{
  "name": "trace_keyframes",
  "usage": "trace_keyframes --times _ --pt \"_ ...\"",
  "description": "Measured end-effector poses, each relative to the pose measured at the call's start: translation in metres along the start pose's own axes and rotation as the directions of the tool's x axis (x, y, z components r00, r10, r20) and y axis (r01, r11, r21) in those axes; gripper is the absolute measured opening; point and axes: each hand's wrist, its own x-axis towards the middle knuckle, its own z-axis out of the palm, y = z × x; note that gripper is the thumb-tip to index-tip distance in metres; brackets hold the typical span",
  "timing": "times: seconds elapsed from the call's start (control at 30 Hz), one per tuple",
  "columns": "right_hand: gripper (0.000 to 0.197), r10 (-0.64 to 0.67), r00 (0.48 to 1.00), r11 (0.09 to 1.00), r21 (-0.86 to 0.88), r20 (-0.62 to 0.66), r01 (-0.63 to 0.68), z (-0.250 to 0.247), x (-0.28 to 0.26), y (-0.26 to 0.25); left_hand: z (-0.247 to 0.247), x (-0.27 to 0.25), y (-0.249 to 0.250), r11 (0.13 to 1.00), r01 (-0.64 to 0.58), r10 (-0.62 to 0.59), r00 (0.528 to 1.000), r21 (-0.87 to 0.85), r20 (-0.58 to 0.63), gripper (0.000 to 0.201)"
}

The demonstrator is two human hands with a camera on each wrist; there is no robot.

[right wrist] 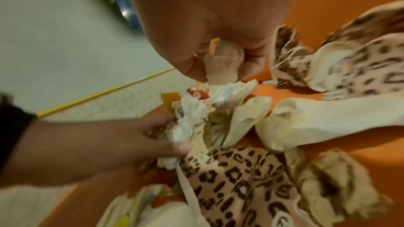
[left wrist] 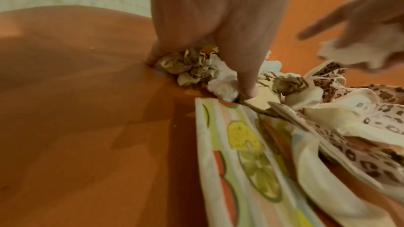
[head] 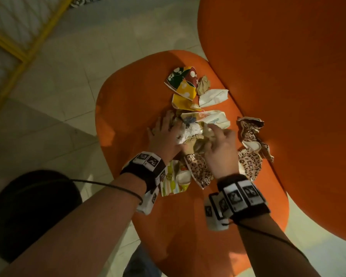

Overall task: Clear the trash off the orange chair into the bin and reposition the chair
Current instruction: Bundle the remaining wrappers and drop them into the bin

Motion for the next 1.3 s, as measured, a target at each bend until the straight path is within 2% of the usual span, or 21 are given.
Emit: trace_keyframes --times 0.13,0.2,0.3,0.43,0.53,0.67,0.83,0.93,1.03,1.13,1.3 --pt "0.056 -0.078 0.963 0.972 -0.197 0.256 0.131 0.037 0.019 -0.007 -0.001 -0.005 -0.001 1.000 -0.029 0.029 0.995 0.006 -0.099 0.062" --pt "0.069 -0.102 0.944 0.935 -0.293 0.314 0.198 0.049 0.023 -0.004 -0.002 -0.006 -0.005 0.999 -0.036 0.033 0.995 -0.029 -0.090 0.063" --pt "0.069 -0.077 0.954 0.920 -0.349 0.289 0.180 0.055 0.027 0.000 -0.002 -0.008 -0.010 0.997 -0.055 0.051 0.994 -0.046 -0.099 0.060" --pt "0.035 -0.145 0.970 0.827 -0.514 0.194 0.227 0.061 0.024 0.003 -0.003 -0.007 -0.004 0.998 -0.050 0.053 0.995 0.032 -0.086 0.055" --pt "0.030 -0.175 0.964 0.874 -0.420 0.198 0.245 0.061 0.024 0.001 -0.005 -0.004 0.002 0.998 -0.011 0.015 0.998 0.065 -0.057 0.054" --pt "0.043 -0.122 0.941 0.906 -0.352 0.315 0.235 0.058 0.021 -0.004 -0.005 -0.003 0.002 0.986 -0.024 0.027 1.000 0.166 -0.013 0.064" --pt "0.053 -0.151 0.911 0.914 -0.296 0.385 0.276 0.055 0.027 -0.001 -0.013 0.004 -0.004 0.992 -0.075 0.074 0.997 0.102 0.012 0.046" --pt "0.049 -0.167 0.893 0.921 -0.257 0.418 0.293 0.055 0.035 -0.003 -0.021 0.008 -0.009 0.994 -0.082 0.082 0.997 0.068 0.003 0.045" --pt "0.046 -0.149 0.892 0.966 -0.130 0.427 0.223 0.049 0.043 -0.004 -0.031 0.011 -0.014 0.993 -0.101 0.102 0.995 0.065 -0.007 0.045" --pt "0.041 -0.132 0.931 0.991 0.074 0.340 0.114 0.035 0.042 -0.002 -0.039 0.012 -0.017 0.994 -0.095 0.097 0.995 0.058 -0.036 0.046" --pt "0.036 -0.020 0.973 0.927 0.370 0.232 -0.069 0.002 0.032 0.005 -0.048 0.025 0.000 0.964 -0.250 0.256 0.964 0.093 -0.065 0.050"
